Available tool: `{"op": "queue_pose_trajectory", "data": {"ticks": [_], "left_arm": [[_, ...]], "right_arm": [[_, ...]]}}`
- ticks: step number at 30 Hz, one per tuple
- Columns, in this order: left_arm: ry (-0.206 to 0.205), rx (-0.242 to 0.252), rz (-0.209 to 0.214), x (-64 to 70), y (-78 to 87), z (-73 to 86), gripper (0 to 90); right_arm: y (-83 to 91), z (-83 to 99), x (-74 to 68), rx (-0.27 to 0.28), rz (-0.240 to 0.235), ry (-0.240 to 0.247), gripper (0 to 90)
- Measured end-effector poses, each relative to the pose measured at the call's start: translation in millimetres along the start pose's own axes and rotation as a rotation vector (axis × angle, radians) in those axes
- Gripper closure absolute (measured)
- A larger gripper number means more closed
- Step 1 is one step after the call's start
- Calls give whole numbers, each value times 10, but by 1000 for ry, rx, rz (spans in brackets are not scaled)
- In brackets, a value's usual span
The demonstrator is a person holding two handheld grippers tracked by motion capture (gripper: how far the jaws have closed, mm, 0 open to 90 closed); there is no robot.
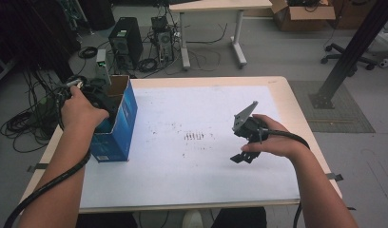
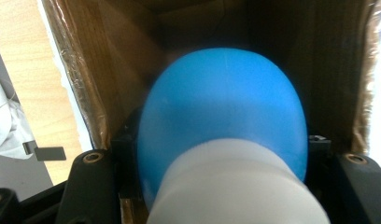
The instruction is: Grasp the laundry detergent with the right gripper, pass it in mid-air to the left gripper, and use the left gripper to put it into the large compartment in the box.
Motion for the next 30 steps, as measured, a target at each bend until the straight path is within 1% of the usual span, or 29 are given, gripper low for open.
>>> {"op": "queue_pose_trajectory", "data": {"ticks": [4,8,17,21,30], "left_arm": [[-6,-5,-1,1,-39,10,378],[-8,-7,0,10,-74,18,378],[7,-1,-3,1,-83,24,377],[5,12,-7,5,-91,14,375],[-1,11,-9,3,-95,16,366]], "right_arm": [[-10,2,2,1,0,-2,26],[-19,-9,2,19,-2,-8,27],[-10,23,4,20,2,-15,26],[5,40,2,18,4,-23,26],[29,88,11,26,5,-34,26]]}}
Point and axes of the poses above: each handheld gripper's, and its own axes: y roughly backward along the jaws, z roughly out of its underside, x roughly to its right, the point moved 5 cm from there along -y, roughly forward along the jaws, and after that the axes turned 11 degrees about x, right-handed, at the moved point
